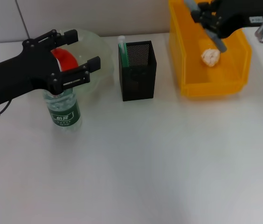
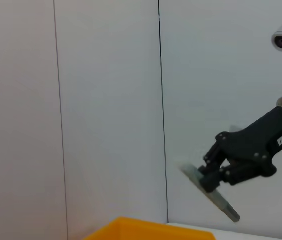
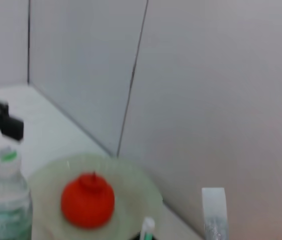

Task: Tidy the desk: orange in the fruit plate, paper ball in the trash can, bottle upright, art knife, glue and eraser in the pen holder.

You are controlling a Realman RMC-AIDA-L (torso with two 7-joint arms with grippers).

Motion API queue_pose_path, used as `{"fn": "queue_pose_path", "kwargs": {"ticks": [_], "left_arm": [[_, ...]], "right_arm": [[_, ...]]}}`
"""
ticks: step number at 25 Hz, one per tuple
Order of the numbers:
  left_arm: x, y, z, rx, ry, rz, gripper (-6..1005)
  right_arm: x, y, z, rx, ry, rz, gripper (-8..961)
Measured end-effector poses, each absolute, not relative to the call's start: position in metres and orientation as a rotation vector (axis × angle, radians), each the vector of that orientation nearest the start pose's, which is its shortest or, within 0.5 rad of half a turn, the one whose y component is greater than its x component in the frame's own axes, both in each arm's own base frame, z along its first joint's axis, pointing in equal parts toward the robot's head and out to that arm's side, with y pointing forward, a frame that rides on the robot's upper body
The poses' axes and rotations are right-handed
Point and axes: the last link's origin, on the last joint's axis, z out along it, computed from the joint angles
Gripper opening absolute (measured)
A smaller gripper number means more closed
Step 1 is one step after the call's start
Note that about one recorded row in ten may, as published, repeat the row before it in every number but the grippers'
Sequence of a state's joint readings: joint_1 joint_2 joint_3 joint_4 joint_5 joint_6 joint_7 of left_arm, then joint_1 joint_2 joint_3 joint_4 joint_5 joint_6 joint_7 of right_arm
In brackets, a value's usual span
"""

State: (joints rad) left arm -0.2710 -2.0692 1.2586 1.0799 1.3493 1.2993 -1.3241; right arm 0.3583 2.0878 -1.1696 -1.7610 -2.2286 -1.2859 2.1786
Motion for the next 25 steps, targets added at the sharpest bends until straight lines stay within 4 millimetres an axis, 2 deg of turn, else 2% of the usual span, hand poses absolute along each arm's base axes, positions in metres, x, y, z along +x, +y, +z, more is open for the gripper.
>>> {"fn": "queue_pose_path", "kwargs": {"ticks": [7, 12, 19, 25], "left_arm": [[-0.194, 0.326, 0.023, -2.518, -0.198, -0.938, 804], [-0.193, 0.322, 0.023, -2.535, -0.171, -0.950, 804], [-0.191, 0.318, 0.022, -2.558, -0.149, -0.968, 804], [-0.190, 0.312, 0.019, -2.580, -0.102, -0.984, 804]], "right_arm": [[0.159, 0.356, 0.113, -2.359, 0.349, 0.524, 139], [0.179, 0.364, 0.116, -2.326, 0.387, 0.688, 138], [0.192, 0.390, 0.097, -2.390, 0.498, 0.729, 138], [0.187, 0.411, 0.073, -2.469, 0.484, 0.731, 138]]}}
